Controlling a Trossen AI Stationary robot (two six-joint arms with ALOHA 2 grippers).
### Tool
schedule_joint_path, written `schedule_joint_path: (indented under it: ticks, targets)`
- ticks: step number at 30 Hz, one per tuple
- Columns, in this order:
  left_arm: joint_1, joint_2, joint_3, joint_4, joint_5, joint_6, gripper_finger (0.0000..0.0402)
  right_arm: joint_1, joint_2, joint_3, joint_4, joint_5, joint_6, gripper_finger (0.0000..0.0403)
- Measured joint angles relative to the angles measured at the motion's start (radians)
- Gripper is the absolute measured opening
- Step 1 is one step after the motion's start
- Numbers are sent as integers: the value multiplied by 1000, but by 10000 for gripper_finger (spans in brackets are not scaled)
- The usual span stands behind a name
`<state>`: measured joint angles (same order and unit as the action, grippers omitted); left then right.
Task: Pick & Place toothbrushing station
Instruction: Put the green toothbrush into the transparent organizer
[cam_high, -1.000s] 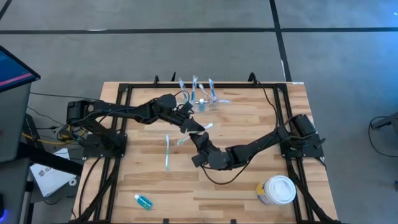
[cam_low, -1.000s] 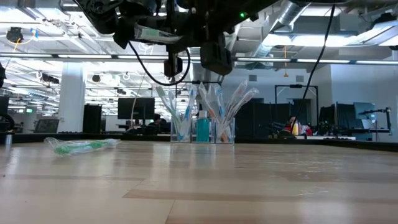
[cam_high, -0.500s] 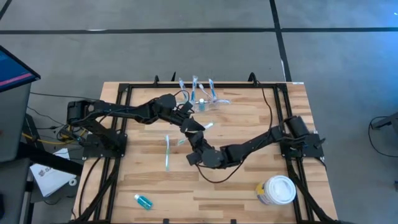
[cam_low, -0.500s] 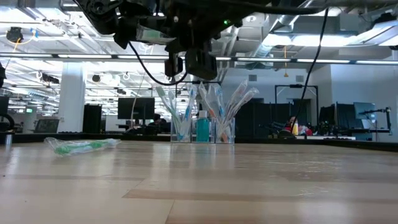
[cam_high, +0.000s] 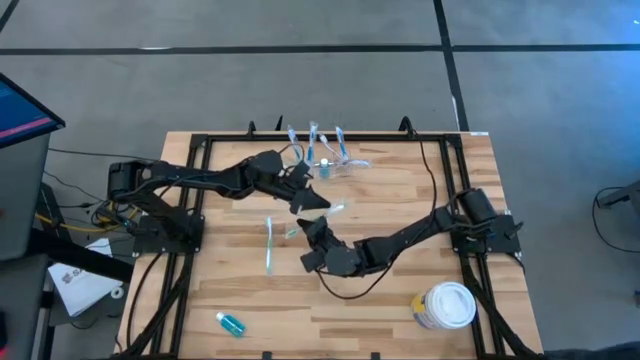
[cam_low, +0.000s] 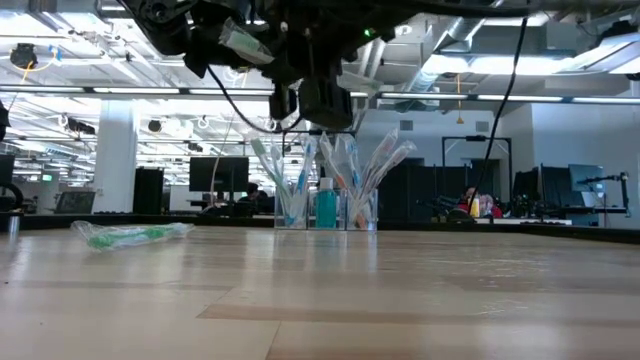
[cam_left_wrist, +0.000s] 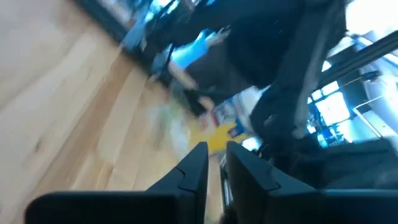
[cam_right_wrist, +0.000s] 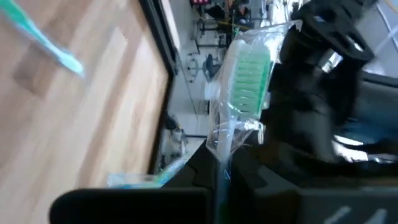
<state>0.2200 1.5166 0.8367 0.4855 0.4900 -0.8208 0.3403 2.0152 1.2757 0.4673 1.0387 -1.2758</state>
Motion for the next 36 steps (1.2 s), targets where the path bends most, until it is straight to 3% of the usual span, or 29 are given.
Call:
schedule_joint_path:
  ticks: [7,15,20,24,28,36]
  targets:
    - [-1,-5,3,45,-3,38,80,0,3,-1,1,-7,41,6]
    - [12,-69,3,34,-3,165,79,2,-36,-3,-8,3,106,6]
    - [10,-141,2,-1,-12,241,76,5,-135,-6,-172,-27,298,6]
    - [8,-182,1,-49,-28,272,76,-8,-216,-18,-300,-91,461,6]
    - [8,-219,-15,-73,-42,299,76,-30,-315,-99,-288,-142,546,6]
    - [8,-326,-160,-78,-208,319,76,-76,-547,-333,-86,-342,672,6]
